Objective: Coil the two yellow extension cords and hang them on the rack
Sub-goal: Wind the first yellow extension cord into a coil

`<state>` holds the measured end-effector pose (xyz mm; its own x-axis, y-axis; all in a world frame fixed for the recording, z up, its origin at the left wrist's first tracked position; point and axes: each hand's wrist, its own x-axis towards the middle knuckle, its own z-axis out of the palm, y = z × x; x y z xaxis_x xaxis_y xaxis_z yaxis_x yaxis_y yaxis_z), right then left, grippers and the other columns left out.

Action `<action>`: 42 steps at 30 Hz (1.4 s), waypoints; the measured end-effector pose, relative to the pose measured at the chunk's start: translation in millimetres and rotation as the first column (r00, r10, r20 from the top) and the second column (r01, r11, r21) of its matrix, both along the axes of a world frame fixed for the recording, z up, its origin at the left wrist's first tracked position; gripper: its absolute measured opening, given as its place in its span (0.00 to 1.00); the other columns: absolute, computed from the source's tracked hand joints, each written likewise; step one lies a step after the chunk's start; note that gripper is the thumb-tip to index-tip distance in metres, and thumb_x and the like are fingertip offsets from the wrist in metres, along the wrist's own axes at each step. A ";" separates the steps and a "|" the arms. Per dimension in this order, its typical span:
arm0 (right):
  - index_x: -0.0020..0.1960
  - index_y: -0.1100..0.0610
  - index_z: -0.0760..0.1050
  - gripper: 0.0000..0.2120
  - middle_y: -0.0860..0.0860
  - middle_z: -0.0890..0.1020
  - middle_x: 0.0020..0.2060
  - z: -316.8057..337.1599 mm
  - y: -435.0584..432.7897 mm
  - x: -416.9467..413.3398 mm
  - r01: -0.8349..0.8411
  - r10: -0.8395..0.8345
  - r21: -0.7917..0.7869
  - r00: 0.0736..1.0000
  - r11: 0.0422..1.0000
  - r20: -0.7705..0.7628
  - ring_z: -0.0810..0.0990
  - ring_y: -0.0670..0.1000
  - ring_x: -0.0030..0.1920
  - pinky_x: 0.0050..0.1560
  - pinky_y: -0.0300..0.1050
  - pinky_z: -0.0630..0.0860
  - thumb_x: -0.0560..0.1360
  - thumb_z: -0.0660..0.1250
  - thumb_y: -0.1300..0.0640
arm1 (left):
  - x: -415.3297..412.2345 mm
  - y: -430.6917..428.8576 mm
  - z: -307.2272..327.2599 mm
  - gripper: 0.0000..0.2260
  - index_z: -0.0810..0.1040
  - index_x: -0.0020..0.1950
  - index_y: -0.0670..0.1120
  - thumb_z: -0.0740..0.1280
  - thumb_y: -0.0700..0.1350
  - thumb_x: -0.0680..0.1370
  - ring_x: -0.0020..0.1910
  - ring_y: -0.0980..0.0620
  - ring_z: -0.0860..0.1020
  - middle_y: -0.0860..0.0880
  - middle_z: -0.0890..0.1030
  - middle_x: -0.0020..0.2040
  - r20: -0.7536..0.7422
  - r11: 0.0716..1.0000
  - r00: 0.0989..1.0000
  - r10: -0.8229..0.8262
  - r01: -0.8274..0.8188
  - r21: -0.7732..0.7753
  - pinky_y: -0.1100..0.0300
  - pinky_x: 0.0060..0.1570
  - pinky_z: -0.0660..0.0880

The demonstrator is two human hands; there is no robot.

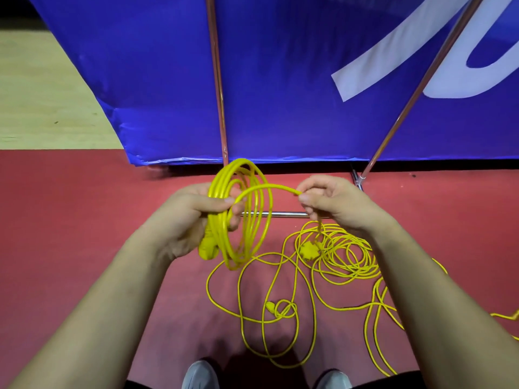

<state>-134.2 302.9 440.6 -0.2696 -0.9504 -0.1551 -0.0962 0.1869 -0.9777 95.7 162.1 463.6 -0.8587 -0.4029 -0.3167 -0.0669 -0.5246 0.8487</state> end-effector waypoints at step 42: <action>0.37 0.55 0.78 0.10 0.45 0.71 0.24 53.8 -13.0 50.5 -0.092 0.073 0.002 0.775 0.996 -0.628 0.68 0.42 0.28 0.30 0.34 0.63 0.77 0.67 0.56 | 0.2 15.4 0.3 0.09 0.79 0.47 0.37 0.73 0.39 0.69 0.36 0.41 0.84 0.40 0.80 0.35 0.005 0.975 0.980 -0.200 0.199 0.102 0.51 0.34 0.80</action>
<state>-83.7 289.9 494.4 -0.2186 -0.9747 0.0469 -0.7033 0.1240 -0.7000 95.9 177.5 463.8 -0.9132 -0.1894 -0.3608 -0.1915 -0.5821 0.7903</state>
